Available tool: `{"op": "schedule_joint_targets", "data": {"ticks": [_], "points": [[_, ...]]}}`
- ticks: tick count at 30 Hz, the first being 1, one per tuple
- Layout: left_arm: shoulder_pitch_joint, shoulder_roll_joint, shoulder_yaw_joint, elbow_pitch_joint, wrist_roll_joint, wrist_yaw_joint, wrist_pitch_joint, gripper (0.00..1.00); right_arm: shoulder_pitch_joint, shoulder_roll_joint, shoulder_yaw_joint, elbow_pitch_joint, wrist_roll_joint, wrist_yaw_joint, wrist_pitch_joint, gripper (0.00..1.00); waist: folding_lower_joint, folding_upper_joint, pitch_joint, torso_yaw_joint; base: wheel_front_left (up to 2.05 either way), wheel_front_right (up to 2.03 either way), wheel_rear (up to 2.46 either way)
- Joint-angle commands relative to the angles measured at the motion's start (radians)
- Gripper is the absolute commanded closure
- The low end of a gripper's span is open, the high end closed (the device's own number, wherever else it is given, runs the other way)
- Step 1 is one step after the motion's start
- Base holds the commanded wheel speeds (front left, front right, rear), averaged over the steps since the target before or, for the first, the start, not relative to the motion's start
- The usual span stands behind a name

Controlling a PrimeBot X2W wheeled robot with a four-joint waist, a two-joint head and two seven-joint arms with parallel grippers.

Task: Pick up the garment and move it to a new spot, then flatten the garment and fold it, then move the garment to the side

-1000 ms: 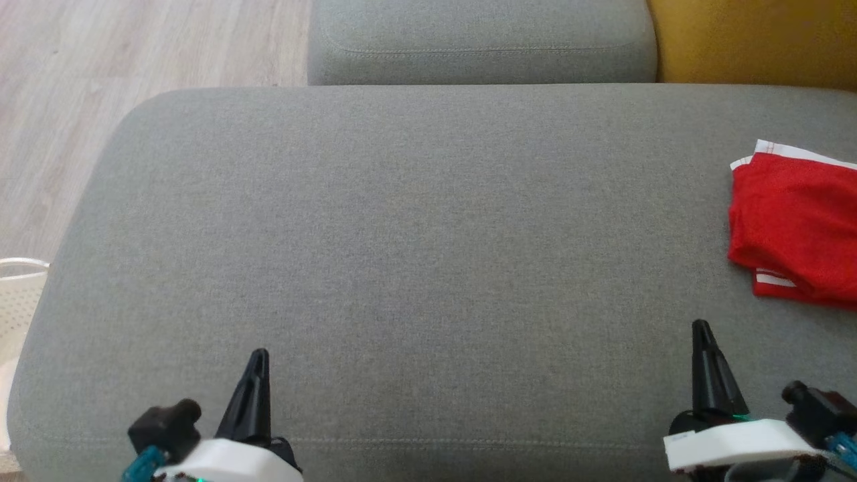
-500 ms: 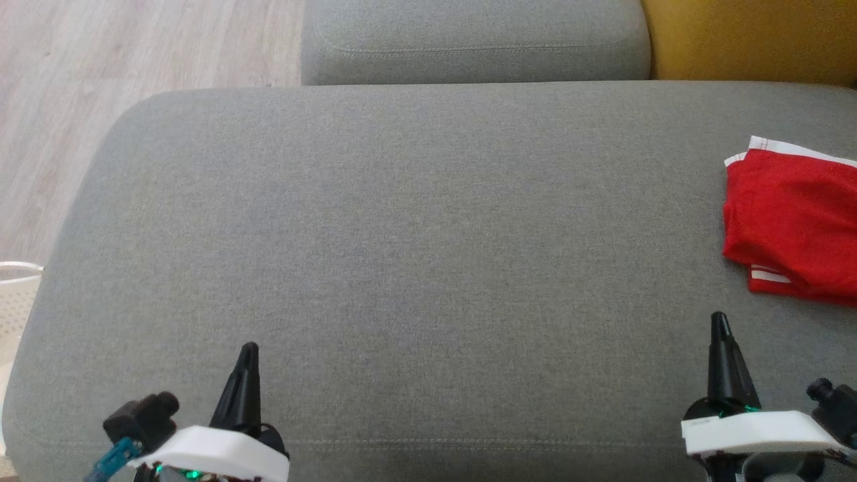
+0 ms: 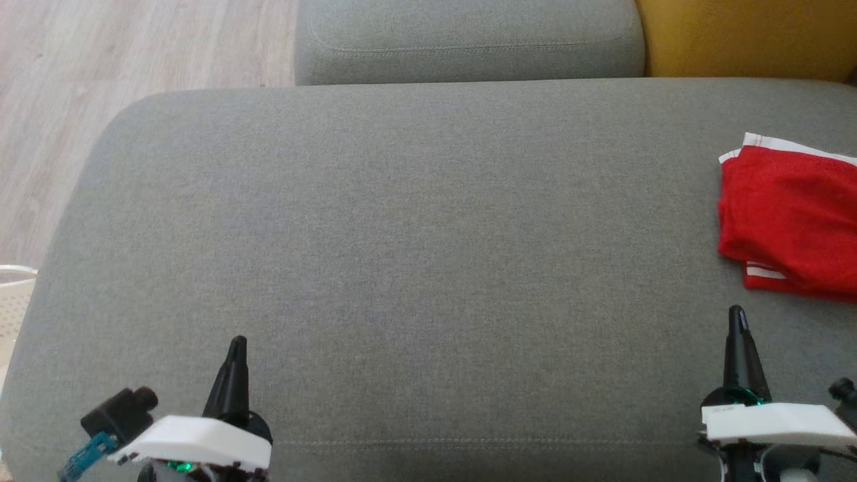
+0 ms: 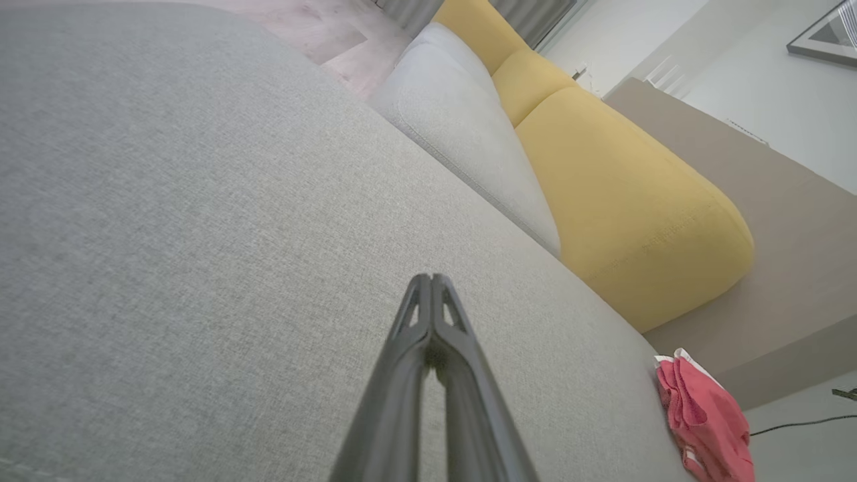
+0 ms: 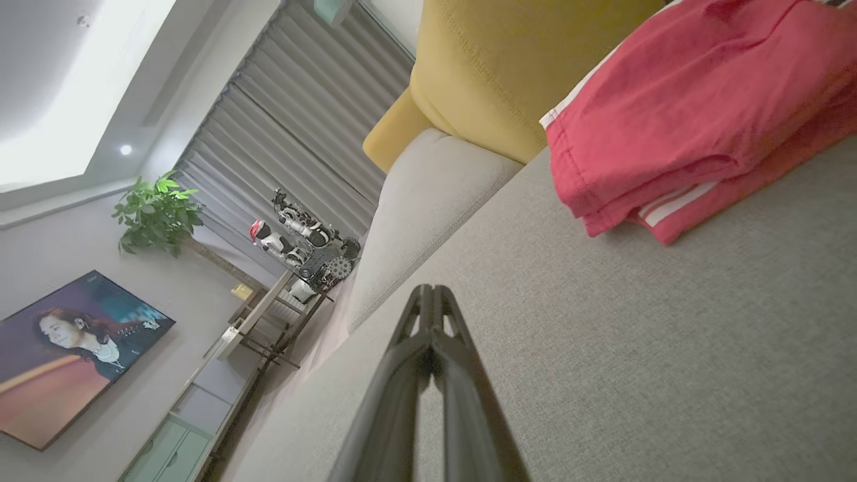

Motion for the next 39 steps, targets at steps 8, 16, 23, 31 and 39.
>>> {"op": "schedule_joint_targets", "data": {"ticks": [8, 16, 23, 31, 39], "points": [[-0.070, 0.017, 0.049, -0.013, -0.125, -0.017, 0.028, 1.00, -0.062, -0.020, -0.007, -0.040, 0.127, 0.003, 0.027, 1.00, 0.0000, 0.0000, 0.001, -0.007, 0.00, 0.00, 0.00], [-0.086, 0.018, 0.069, -0.002, -0.224, -0.027, 0.051, 1.00, -0.072, -0.021, -0.020, -0.041, 0.226, 0.003, 0.049, 1.00, 0.0000, 0.0000, 0.002, -0.013, 0.00, 0.00, 0.00], [-0.099, 0.018, 0.084, 0.006, -0.298, -0.035, 0.068, 1.00, -0.080, -0.021, -0.030, -0.043, 0.300, 0.003, 0.066, 1.00, 0.0000, 0.0000, 0.003, -0.018, 0.00, 0.00, 0.00], [-0.115, 0.018, 0.105, 0.017, -0.396, -0.045, 0.091, 1.00, -0.090, -0.021, -0.043, -0.044, 0.398, 0.004, 0.089, 1.00, 0.0000, 0.0000, 0.004, -0.024, 0.00, 0.00, 0.00], [-0.131, 0.018, 0.126, 0.028, -0.494, -0.055, 0.115, 1.00, -0.100, -0.021, -0.057, -0.046, 0.497, 0.004, 0.112, 1.00, 0.0000, 0.0000, 0.005, -0.031, 0.00, 0.00, 0.00]]}}
